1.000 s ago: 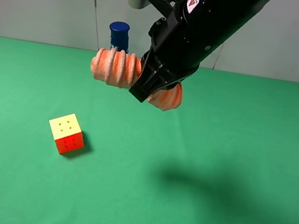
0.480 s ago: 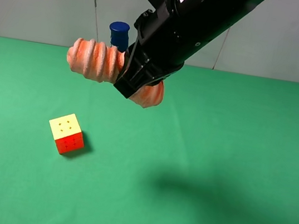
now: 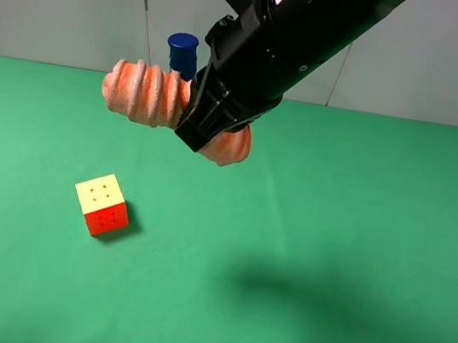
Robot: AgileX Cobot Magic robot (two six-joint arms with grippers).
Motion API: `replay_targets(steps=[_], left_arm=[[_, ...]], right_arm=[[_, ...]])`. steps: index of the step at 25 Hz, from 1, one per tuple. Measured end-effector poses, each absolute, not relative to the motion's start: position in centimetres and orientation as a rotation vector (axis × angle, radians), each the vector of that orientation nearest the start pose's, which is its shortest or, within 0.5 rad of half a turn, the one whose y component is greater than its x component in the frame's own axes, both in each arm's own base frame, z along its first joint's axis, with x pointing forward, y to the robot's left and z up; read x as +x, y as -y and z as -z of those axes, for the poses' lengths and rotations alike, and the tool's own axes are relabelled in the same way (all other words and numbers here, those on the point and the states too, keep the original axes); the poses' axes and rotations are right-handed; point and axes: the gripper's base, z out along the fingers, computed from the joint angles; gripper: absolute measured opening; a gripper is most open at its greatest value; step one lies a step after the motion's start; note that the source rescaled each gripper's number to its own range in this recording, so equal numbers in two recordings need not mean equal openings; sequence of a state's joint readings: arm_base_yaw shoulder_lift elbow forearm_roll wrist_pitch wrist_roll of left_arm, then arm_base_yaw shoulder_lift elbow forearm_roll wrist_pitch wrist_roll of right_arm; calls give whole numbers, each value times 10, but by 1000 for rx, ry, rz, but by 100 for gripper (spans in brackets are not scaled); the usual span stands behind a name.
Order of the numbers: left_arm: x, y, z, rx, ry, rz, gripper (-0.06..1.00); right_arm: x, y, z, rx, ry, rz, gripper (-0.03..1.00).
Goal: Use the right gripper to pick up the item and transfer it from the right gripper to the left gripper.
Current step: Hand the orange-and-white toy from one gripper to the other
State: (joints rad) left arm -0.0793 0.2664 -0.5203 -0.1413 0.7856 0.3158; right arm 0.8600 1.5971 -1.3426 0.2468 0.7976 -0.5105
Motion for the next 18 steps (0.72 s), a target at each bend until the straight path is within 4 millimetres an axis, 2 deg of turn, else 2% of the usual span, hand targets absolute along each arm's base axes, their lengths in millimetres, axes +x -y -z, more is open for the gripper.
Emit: replay_targets(steps=[5, 10, 15, 18], left_arm=[[74, 17, -307, 481, -1897, -43, 84], [96, 31, -299, 767, -1892, -35, 84], [116, 49, -293, 988, -1815, 70, 84], [129, 60, -292, 1000, -1772, 196, 84]], right_arm=[[215, -273, -310, -1535, -2068, -401, 3], [220, -268, -309, -1557, -2061, -378, 3], [233, -255, -309, -1526, -2094, -350, 3], [238, -248, -307, -1541, -2108, -333, 3]])
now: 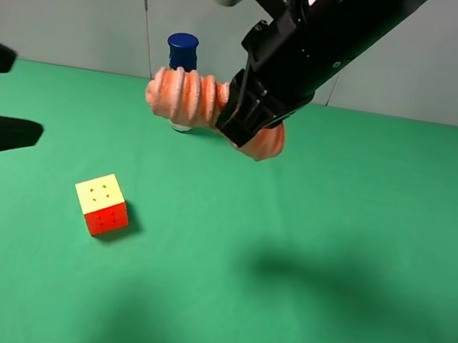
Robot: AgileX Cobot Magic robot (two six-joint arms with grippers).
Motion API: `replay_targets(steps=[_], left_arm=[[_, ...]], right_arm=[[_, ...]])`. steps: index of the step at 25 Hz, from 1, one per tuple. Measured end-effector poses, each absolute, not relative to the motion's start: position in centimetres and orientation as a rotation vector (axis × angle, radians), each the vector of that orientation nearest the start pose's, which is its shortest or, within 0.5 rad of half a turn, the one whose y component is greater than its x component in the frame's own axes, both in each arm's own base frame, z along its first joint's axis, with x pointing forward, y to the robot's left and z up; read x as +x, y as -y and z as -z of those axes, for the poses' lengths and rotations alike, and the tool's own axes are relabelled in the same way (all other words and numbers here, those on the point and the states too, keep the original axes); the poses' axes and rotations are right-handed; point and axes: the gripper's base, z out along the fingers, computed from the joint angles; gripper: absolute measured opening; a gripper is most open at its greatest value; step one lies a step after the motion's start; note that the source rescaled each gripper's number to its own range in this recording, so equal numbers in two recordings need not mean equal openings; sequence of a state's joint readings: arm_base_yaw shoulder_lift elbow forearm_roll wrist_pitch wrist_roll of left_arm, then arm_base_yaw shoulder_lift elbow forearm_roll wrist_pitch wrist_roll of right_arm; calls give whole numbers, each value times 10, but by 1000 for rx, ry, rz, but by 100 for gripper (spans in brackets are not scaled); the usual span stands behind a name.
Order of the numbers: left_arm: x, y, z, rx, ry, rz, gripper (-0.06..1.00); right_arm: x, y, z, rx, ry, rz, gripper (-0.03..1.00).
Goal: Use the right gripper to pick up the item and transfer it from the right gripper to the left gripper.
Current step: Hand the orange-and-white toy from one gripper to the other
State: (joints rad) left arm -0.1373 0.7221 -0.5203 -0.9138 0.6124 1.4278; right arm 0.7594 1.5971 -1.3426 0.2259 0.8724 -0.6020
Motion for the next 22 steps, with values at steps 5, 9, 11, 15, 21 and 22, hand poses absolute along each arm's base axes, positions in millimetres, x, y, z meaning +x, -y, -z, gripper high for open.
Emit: replay_targets(steps=[5, 9, 11, 15, 21, 22], left_arm=[[144, 73, -284, 1076, -1714, 346, 84], [150, 77, -282, 1128, -1651, 350, 84], [151, 78, -283, 1162, -1614, 326, 84], [150, 79, -284, 1181, -1585, 332, 84], [148, 80, -284, 1219, -1556, 334, 84], [148, 80, -284, 1234, -1542, 321, 84]], right_arm=[[239, -243, -306, -1602, -2101, -315, 3], [237, -242, -305, -1627, -2103, -312, 3], [237, -242, -305, -1630, -2101, -312, 3], [237, -242, -305, -1635, -2097, -310, 3], [237, -243, -305, -1644, -2087, -320, 3], [237, -243, -305, -1644, -2088, -322, 3]])
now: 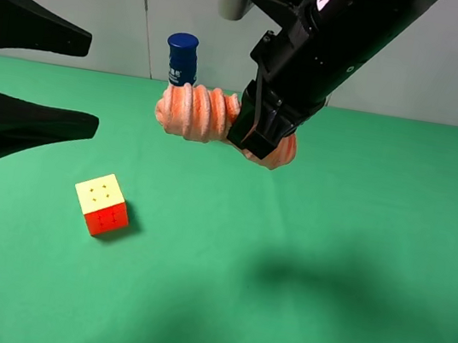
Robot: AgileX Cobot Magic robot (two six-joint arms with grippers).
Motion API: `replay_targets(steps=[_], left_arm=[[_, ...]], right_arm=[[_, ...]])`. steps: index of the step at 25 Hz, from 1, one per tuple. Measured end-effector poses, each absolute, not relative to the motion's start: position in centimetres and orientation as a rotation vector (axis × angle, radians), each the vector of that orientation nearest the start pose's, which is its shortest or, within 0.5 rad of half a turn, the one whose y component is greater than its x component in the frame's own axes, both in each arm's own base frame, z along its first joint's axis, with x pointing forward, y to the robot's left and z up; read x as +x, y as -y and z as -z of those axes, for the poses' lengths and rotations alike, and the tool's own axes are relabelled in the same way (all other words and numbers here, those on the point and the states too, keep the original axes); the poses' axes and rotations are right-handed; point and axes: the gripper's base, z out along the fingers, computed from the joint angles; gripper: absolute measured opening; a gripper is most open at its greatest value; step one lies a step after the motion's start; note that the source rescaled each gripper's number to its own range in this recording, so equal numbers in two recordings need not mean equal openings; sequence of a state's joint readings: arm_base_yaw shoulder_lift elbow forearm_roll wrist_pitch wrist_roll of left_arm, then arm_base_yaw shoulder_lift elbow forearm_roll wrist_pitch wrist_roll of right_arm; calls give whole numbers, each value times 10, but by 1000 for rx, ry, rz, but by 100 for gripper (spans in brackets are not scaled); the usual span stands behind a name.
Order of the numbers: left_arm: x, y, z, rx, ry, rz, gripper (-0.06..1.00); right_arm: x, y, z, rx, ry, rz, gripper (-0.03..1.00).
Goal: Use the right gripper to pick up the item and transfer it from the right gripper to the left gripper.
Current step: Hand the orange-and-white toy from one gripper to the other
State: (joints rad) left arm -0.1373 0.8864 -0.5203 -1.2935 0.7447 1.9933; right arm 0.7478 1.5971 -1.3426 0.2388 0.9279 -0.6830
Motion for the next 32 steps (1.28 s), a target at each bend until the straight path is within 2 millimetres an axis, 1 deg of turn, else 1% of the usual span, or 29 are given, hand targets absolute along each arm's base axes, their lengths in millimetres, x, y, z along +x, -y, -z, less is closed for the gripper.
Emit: replay_targets(steps=[3, 5, 9, 13, 17, 22, 25, 27, 32], left_arm=[[149, 81, -283, 1277, -1505, 287, 84], [151, 82, -281, 1292, -1501, 298, 84], [165, 86, -272, 1259, -1534, 384, 84], [177, 91, -263, 1237, -1520, 461, 84], [185, 96, -254, 1255, -1504, 526, 84], [190, 99, -244, 1273, -1514, 594, 85], [191, 99, -242, 1288, -1504, 589, 85], [191, 99, -243, 1294, -1495, 582, 87], [193, 100, -247, 1276, -1484, 579, 89]], right_arm=[[237, -243, -305, -1648, -2084, -323, 3], [237, -243, -305, -1657, -2076, -322, 3], [236, -244, -306, -1660, -2070, -338, 3], [236, -244, -306, -1659, -2070, -343, 3], [235, -245, -306, -1656, -2072, -350, 3], [235, -245, -306, -1655, -2073, -354, 3], [235, -245, -306, -1656, -2074, -355, 3], [235, -245, -306, -1656, -2074, -356, 3], [235, -245, -306, -1660, -2075, -357, 3]])
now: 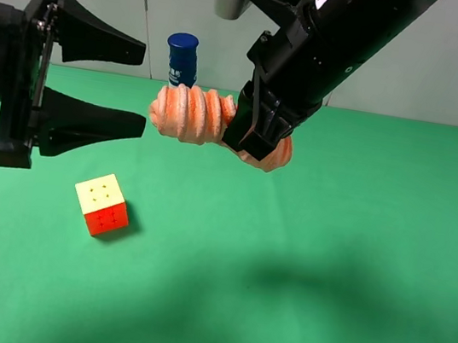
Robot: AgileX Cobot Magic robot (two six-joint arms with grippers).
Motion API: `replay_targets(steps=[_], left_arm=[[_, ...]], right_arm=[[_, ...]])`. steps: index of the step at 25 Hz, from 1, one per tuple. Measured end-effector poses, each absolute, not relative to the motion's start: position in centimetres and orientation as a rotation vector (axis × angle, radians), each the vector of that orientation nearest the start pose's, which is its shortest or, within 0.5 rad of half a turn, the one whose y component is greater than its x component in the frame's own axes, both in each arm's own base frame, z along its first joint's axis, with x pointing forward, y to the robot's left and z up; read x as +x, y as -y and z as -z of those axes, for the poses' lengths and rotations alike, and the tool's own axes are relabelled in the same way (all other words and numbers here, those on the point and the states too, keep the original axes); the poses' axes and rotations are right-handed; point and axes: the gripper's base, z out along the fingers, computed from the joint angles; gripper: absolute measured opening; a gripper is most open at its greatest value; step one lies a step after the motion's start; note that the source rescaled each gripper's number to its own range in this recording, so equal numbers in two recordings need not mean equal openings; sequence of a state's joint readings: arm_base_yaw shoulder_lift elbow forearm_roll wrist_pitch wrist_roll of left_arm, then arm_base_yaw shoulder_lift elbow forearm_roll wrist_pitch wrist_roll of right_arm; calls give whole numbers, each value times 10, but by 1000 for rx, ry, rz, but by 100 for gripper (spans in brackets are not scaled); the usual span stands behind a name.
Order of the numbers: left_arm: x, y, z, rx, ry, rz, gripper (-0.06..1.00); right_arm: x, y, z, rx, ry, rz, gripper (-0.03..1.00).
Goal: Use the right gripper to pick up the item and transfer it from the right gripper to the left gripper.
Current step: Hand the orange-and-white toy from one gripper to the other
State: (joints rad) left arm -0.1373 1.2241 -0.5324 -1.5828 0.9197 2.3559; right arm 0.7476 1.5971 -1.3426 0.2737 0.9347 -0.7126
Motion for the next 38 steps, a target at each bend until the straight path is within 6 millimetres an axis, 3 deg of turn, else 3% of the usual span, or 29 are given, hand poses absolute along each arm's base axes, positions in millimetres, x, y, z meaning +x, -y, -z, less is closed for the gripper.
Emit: replay_targets(steps=[11, 20, 28, 38], left_arm=[[187, 114, -245, 1329, -1478, 606, 89], [189, 113, -242, 1329, -1506, 558, 89], [201, 117, -226, 1302, -1550, 604, 90], [204, 119, -229, 1268, -1508, 614, 90]], right_arm=[[234, -244, -305, -1669, -2075, -358, 3], [234, -245, -306, -1677, -2065, -370, 3], [233, -246, -306, -1679, -2069, -385, 3], [233, -246, -306, -1683, -2064, -384, 3]])
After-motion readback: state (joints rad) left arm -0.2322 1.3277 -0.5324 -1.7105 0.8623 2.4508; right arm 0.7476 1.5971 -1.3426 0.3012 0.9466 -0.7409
